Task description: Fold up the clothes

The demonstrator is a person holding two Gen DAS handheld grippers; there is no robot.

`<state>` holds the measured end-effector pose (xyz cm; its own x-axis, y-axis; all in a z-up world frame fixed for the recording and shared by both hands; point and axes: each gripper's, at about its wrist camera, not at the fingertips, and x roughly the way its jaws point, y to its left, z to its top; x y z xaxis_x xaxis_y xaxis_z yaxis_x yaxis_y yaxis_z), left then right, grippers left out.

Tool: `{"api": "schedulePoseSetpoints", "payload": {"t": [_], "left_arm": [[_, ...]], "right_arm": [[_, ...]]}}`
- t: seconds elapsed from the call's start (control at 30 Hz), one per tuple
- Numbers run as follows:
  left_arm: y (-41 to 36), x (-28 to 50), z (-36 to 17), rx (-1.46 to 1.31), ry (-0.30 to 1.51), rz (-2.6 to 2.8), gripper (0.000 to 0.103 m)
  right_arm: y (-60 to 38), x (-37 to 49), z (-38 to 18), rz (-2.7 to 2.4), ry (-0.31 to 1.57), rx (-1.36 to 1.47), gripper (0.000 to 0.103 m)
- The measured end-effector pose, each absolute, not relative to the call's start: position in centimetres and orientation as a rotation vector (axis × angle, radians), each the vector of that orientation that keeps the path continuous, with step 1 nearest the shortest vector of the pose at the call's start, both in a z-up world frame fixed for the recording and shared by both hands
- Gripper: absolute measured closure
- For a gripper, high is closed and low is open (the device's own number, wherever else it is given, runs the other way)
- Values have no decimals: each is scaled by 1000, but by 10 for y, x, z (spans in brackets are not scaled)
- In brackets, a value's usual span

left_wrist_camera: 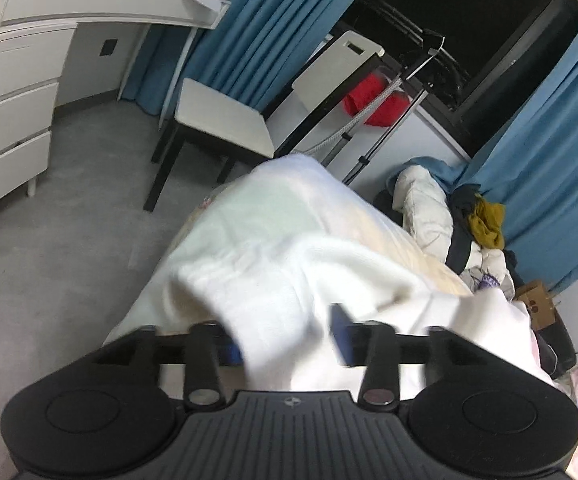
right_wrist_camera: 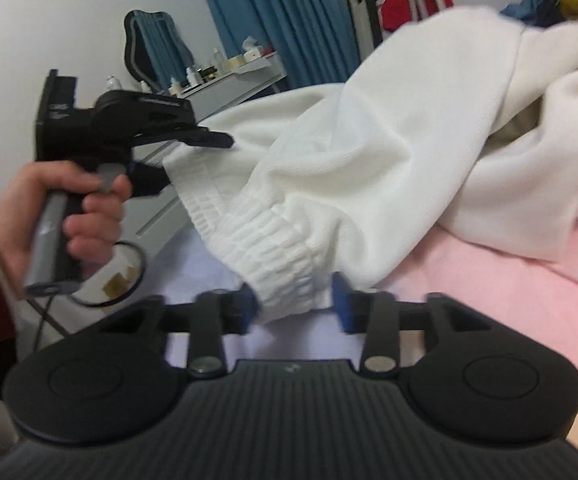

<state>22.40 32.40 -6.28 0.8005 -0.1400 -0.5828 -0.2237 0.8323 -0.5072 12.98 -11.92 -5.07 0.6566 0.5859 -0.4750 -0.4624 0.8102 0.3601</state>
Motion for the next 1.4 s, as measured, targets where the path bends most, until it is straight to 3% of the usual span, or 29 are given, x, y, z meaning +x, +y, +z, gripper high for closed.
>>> {"api": "schedulePoseSetpoints", "payload": {"t": [0.03, 0.07, 0.3, 0.63, 0.83, 1.0, 1.4], "left_arm": [[319, 210, -57, -571, 644, 59, 30], [313, 197, -50, -542, 636, 64, 23], [254, 112, 5, -381, 559, 1, 21], [86, 22, 48, -183, 417, -195, 20], [18, 3, 31, -156, 378, -263, 20], [17, 23, -11, -175, 461, -236, 20], [21, 60, -38, -105, 541, -238, 20]], "right_arm": [[-128, 125, -51, 590, 598, 224, 19], [-135, 119, -48, 583, 588, 237, 16], [-181, 85, -12, 533, 536, 209, 17], [-279, 66, 46, 382, 348, 101, 17], [-335, 70, 43, 290, 286, 116, 17], [-357, 77, 10, 245, 331, 160, 17], [-360, 81, 9, 238, 332, 199, 17]]}}
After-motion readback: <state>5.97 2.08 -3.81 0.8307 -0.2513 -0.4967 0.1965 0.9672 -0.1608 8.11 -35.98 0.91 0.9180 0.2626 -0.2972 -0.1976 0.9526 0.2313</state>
